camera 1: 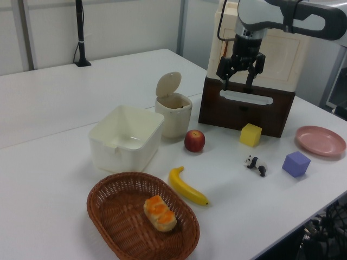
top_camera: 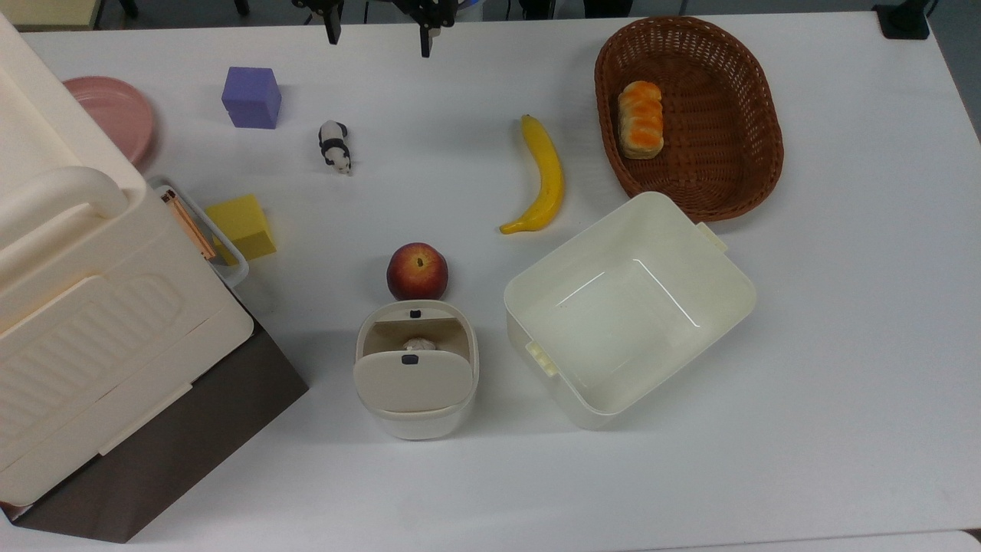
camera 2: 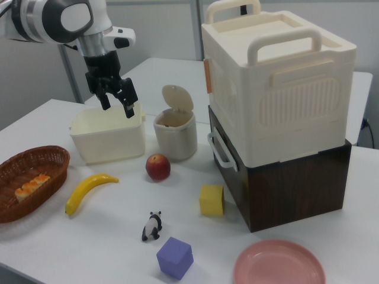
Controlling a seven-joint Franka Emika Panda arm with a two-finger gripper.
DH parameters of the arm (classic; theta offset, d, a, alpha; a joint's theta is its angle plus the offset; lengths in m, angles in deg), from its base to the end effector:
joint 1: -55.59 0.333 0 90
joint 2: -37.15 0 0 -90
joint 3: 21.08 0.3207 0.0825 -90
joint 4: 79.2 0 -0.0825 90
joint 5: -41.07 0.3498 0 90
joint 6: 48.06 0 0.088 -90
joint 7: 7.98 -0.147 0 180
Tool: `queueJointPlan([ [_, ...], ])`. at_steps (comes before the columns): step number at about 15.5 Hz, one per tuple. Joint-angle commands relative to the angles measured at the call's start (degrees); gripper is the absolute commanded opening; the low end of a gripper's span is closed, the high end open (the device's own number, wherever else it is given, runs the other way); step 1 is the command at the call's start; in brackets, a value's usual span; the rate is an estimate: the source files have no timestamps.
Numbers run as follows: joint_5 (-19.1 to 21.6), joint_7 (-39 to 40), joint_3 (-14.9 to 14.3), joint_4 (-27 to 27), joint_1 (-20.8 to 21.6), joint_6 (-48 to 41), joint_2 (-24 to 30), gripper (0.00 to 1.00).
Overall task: Close the trash can
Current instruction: 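Move the gripper from rest toward the small cream trash can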
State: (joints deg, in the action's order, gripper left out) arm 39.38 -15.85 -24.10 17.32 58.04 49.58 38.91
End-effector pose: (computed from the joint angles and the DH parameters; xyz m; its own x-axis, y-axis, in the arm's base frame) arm 0.5233 -0.0095 0.5669 0.9883 -0.1429 0.0535 -0.1442 -0.9893 0.0206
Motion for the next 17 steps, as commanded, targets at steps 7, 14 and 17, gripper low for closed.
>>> queueJointPlan([
  [7, 0.99, 1.63, -0.23, 0.95, 1.06, -0.61, 1.05, 1.0],
  [14, 1.43, 1.54, -0.23, 0.78, 0.89, -0.7, 0.96, 1.0],
  [17, 1.25, 2.5, -0.32, 1.04, 0.89, -0.7, 0.96, 0.75],
])
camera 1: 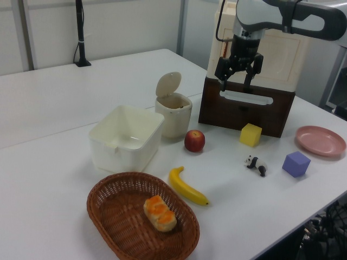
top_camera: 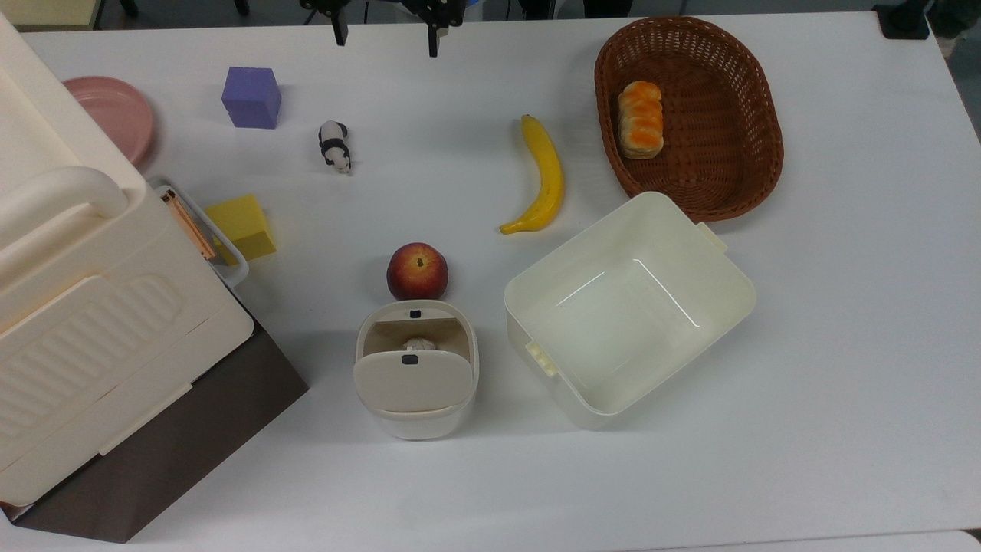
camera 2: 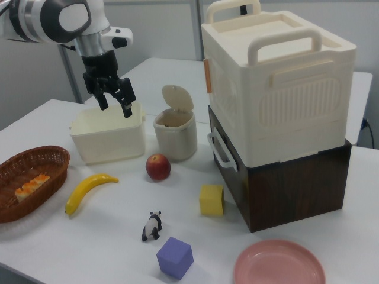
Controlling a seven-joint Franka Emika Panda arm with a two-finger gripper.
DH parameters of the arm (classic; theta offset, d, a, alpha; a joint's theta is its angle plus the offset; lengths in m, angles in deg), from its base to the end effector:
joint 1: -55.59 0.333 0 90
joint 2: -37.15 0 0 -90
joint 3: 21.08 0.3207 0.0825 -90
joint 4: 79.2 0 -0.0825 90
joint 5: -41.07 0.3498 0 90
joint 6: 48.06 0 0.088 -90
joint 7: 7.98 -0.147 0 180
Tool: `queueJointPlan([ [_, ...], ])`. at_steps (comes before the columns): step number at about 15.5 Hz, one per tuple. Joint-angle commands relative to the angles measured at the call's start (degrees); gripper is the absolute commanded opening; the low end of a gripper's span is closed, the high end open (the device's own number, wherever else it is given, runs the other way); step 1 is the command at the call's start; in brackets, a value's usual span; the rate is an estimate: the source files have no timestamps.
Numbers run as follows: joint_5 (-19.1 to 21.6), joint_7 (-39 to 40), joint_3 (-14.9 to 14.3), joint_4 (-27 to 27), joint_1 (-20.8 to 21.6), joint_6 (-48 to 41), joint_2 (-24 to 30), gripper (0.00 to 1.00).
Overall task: Close the trash can
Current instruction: 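Move the gripper from rest toward the small cream trash can, then lower the gripper over the trash can's raised flip lid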
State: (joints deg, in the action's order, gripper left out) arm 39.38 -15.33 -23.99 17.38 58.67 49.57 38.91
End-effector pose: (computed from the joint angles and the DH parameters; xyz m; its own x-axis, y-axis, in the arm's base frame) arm 0.5232 -0.0028 0.5664 0.9913 -0.1211 0.0521 -0.1223 -0.9923 0.0213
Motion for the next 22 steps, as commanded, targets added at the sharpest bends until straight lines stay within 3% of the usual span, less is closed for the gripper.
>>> queueJointPlan([
  [1, 1.25, 3.12, -0.43, 0.98, 0.17, -0.61, 0.79, 0.4],
  [2, 1.25, 4.53, -0.52, 0.98, 0.17, -0.52, 0.7, 0.22],
  [3, 1.25, 4.89, -0.52, 1.07, 0.17, -0.52, 0.7, 0.17],
  [10, 1.43, 4.45, -0.6, 0.89, 0.0, -0.08, 0.61, 0.18],
  [14, 1.6, 2.36, -0.69, 0.54, -0.09, 5.17, -0.97, 0.18],
  [18, 1.43, -4.41, -0.6, -1.03, -0.09, 16.16, -4.65, 0.18],
  [22, 0.99, -5.39, -0.69, -5.86, -0.09, 19.6, -11.58, 0.17],
])
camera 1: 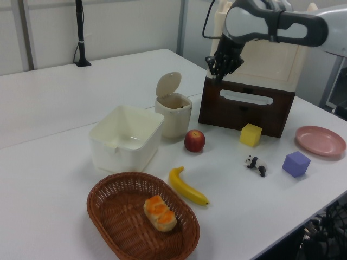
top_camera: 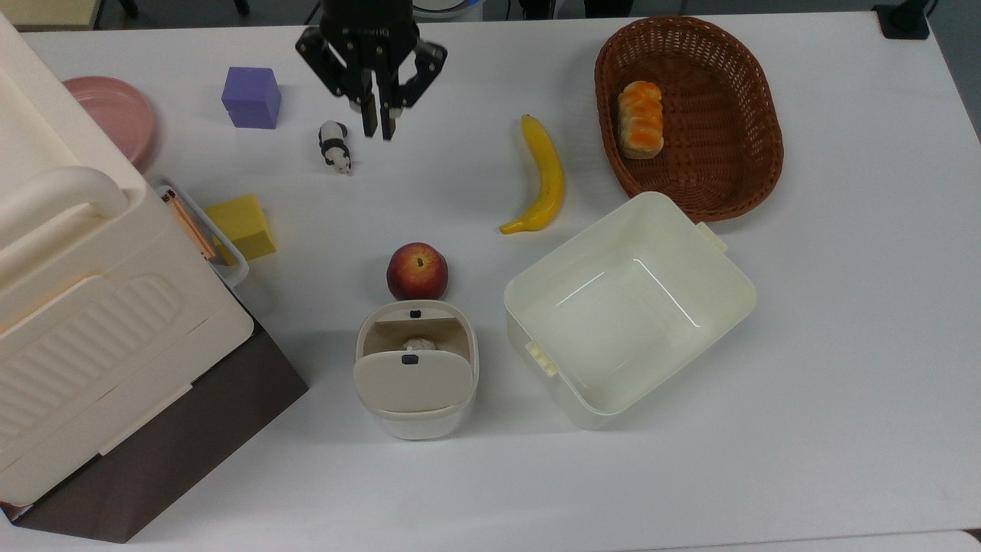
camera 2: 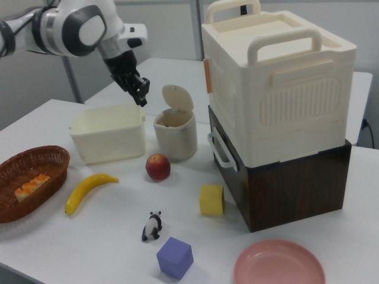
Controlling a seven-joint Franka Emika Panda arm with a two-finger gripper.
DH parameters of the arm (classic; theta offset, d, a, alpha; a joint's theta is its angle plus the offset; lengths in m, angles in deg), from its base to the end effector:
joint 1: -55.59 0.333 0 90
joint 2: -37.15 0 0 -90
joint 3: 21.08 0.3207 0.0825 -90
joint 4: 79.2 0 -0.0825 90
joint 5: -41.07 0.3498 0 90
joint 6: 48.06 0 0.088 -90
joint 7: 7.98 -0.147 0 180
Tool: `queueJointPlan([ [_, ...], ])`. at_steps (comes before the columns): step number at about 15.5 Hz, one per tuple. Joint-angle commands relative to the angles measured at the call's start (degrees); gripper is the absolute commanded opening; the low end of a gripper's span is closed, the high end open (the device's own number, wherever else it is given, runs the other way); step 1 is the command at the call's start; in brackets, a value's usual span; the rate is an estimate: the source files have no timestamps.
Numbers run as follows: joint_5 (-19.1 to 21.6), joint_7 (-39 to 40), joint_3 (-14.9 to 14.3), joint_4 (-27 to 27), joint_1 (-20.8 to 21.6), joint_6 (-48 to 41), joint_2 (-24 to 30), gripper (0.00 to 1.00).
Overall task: Close the trash can
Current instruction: 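Lower the gripper over the trash can's raised flip lid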
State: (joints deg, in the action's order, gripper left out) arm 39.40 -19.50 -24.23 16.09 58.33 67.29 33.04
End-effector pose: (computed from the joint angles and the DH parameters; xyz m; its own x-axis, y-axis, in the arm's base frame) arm 0.5888 -0.0060 0.5542 0.9417 -0.1929 0.2757 -0.1942 -0.9807 -0.0228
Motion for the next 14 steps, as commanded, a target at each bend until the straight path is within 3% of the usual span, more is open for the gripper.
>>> queueJointPlan([
  [1, 0.97, -1.31, -0.36, -6.32, 0.24, 4.68, -7.39, 0.16],
  [3, 0.88, -2.19, -0.27, -7.13, 0.15, 10.83, -9.16, 0.03],
  [11, 0.62, -1.84, -0.27, -7.4, 0.33, 14.63, -9.6, 0.0],
  [14, 0.44, -1.93, -0.36, -10.64, 0.59, 19.46, -14.24, 0.0],
])
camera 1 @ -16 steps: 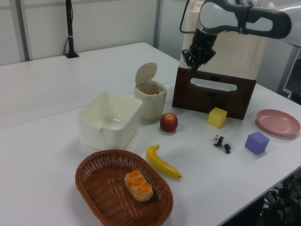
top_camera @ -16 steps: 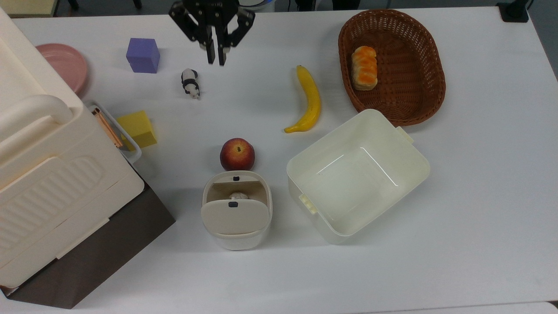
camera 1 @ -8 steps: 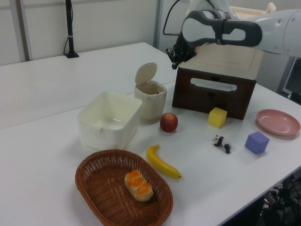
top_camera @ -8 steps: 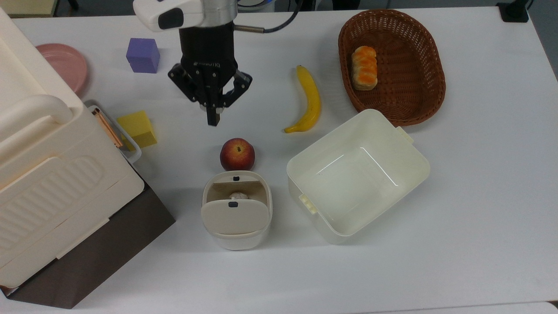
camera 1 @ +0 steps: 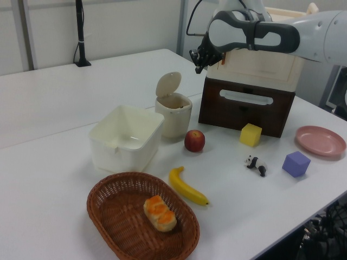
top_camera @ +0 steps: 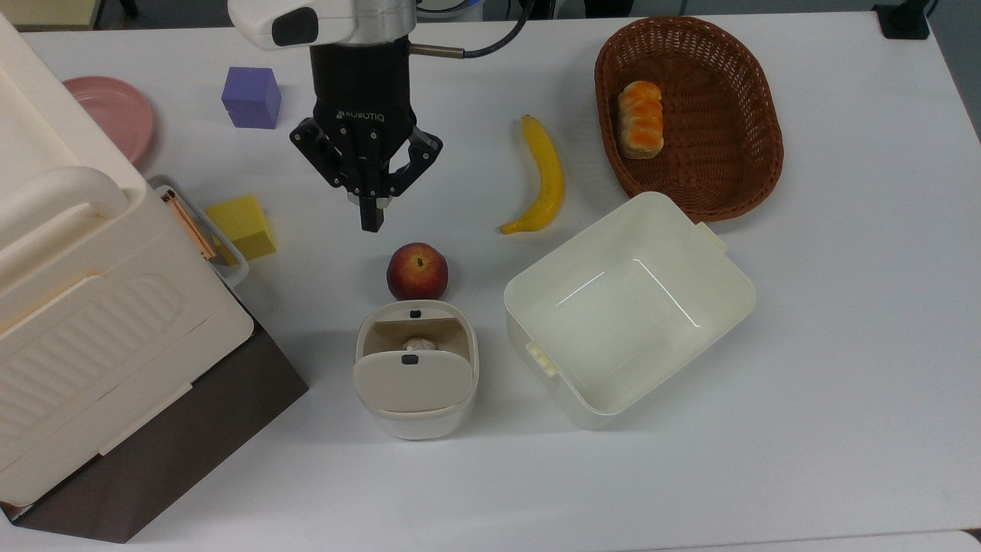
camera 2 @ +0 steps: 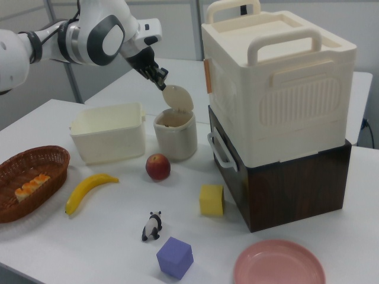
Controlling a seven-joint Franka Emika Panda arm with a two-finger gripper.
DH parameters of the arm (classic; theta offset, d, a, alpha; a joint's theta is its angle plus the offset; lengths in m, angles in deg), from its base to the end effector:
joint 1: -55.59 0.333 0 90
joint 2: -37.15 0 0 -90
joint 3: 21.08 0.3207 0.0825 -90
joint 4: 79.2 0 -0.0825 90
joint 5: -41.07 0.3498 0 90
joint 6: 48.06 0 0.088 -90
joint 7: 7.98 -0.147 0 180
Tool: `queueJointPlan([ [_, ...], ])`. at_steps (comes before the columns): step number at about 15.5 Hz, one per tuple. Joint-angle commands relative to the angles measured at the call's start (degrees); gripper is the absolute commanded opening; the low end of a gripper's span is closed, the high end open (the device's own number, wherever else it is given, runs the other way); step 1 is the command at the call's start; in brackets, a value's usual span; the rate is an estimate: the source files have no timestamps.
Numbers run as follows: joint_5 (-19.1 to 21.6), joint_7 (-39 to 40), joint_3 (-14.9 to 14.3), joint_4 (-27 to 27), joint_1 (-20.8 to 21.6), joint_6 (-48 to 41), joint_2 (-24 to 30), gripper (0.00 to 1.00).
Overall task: Close the trash can
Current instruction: 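Lower the gripper over the trash can's raised flip lid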
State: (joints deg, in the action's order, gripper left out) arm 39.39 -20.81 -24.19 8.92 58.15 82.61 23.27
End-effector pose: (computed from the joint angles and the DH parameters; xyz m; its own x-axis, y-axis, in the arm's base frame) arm 0.6640 -0.0041 0.5460 0.8550 -0.2040 0.4768 -0.1967 -0.9783 -0.0658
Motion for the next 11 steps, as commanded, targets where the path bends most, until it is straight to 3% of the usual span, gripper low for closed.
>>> queueJointPlan([
  [1, 0.36, -0.54, -0.4, -4.7, 0.69, 5.72, -5.79, 0.0],
  [6, -1.66, -0.53, -0.4, -5.85, 0.69, 16.88, -8.44, 0.01],
  [11, -3.33, -0.53, -0.49, -6.03, 0.77, 20.58, -10.11, 0.01],
])
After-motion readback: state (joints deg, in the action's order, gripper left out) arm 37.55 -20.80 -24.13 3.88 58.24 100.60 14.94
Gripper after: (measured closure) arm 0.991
